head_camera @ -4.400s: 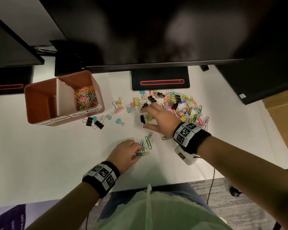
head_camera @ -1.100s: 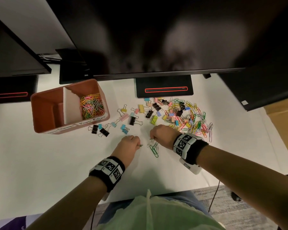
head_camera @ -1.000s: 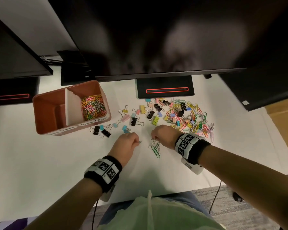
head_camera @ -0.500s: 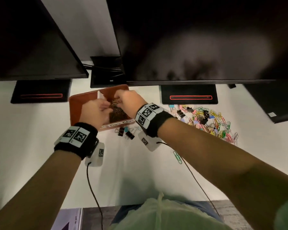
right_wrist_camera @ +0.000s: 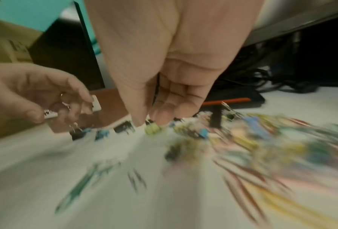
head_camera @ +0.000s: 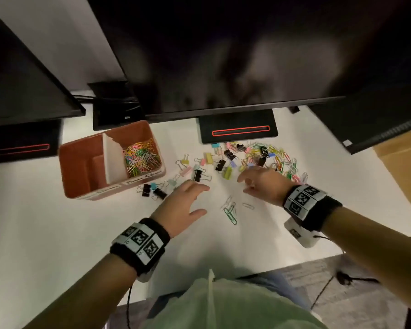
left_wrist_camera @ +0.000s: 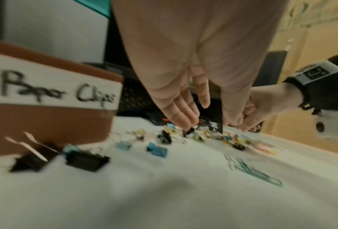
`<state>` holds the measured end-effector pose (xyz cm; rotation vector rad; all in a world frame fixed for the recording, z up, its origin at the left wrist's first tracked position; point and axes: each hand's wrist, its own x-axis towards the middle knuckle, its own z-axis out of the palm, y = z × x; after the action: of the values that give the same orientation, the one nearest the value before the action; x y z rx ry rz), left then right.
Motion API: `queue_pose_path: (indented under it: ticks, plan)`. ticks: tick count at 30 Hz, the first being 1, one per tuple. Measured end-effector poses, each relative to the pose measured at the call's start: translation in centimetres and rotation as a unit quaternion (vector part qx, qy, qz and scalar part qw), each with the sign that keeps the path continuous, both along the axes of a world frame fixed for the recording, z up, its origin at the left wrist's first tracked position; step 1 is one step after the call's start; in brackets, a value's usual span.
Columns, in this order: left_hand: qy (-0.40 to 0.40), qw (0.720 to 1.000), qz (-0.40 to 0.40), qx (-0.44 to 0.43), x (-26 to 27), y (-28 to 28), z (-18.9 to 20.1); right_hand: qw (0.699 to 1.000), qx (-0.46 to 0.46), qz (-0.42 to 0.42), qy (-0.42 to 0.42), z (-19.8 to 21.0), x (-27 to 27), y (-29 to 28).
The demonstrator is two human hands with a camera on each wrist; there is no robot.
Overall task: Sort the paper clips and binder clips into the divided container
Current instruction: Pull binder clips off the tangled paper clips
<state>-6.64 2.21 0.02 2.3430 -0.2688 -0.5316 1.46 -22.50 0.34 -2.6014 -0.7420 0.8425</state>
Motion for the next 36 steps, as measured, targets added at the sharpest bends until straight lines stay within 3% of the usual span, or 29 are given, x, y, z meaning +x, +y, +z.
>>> queue_pose_path:
  ticks: [5, 10, 16, 20, 27, 36]
  plan:
    - [0.059, 0.995, -0.039, 0.071, 0.2, -5.4, -3.0, 0.996, -0.048, -0.01, 0.068, -2.5, -2.7, -5.4]
    - [0.061, 0.994, -0.009, 0.094, 0.8, -8.5, -4.7, 0.997, 0.019, -0.007, 0.077, -4.2, -3.0, -5.6]
    - [0.02, 0.996, 0.072, 0.048, 2.4, -9.8, -5.4, 0.996, 0.072, 0.004, 0.06, -4.7, -0.4, -6.5]
    - [0.034, 0.994, 0.091, 0.041, 2.8, -10.1, -5.3, 0.995, 0.101, 0.015, 0.016, -4.2, 1.1, -8.2]
    - [0.022, 0.986, 0.156, 0.049, 2.7, -10.5, -5.8, 0.988, 0.023, 0.151, -0.026, -4.8, 3.9, -6.9]
    - [0.037, 0.987, 0.151, 0.049, 3.4, -11.0, -6.0, 0.992, 0.02, 0.121, -0.04, -5.0, 4.5, -5.4]
